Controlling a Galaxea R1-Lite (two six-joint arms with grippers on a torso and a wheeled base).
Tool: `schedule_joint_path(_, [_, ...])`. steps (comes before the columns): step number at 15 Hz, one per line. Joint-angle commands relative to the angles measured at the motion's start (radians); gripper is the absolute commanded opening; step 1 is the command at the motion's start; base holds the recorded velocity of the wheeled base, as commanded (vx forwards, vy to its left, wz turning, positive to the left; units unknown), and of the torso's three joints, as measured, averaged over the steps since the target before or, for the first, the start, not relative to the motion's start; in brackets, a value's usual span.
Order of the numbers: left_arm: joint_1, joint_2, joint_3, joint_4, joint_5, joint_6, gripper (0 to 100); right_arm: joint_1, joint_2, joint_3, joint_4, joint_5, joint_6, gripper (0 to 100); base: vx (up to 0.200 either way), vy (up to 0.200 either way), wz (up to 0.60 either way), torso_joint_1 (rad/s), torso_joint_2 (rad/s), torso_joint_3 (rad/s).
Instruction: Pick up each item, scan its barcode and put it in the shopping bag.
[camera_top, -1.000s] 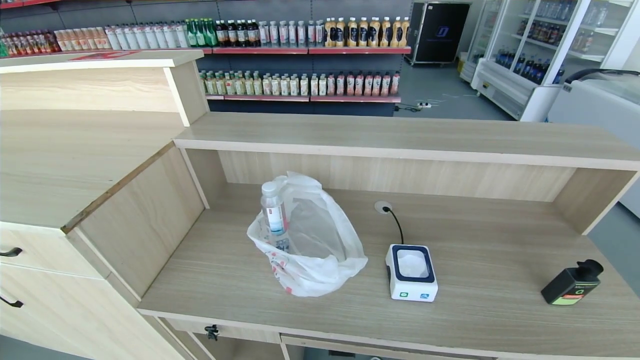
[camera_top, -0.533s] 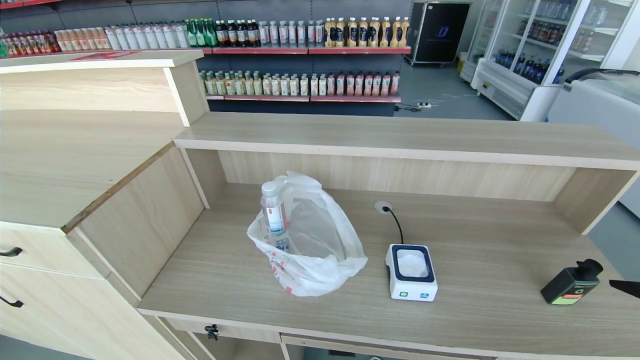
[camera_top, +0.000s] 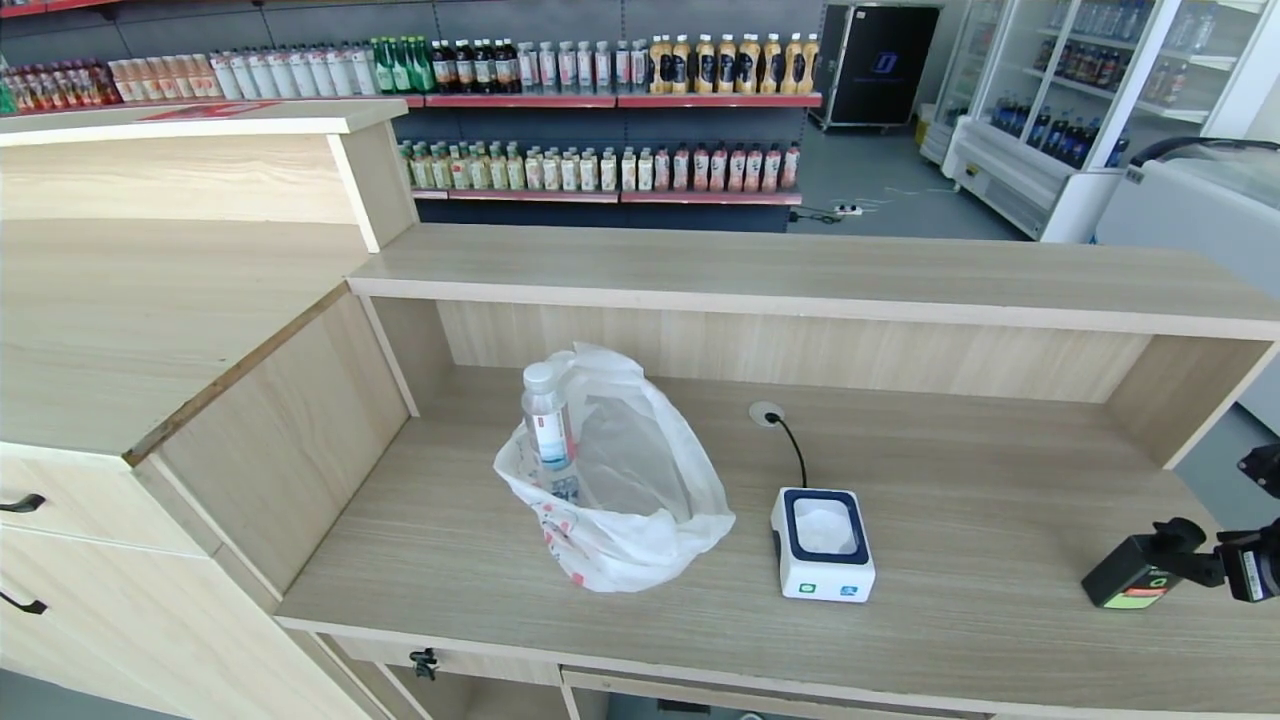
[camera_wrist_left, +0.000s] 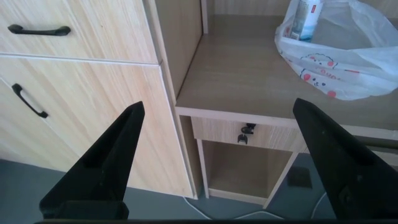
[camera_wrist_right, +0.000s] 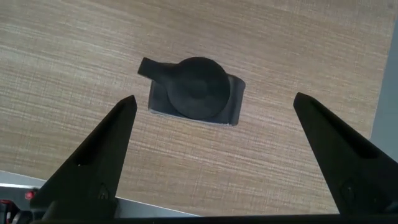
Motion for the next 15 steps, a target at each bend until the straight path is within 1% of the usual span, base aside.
schedule_joint_path(1, [0.000,0.000,0.000,0.000,0.000,0.000,100,0.026,0.024,0.001,-0.003,-0.001,-0.001,100,0.000,0.000,0.00,0.000,0.00,0.000])
schedule_joint_path(8, [0.000,0.000,0.000,0.000,0.000,0.000,100,0.069,0.063,0.009,-0.003,-0.001,-0.038,100,0.000,0.000,0.00,0.000,0.00,0.000])
schedule_joint_path(15, [0.000,0.000,0.000,0.000,0.000,0.000,100,0.086,0.089,0.012,-0.003,-0.002,-0.045,100,0.000,0.000,0.00,0.000,0.00,0.000])
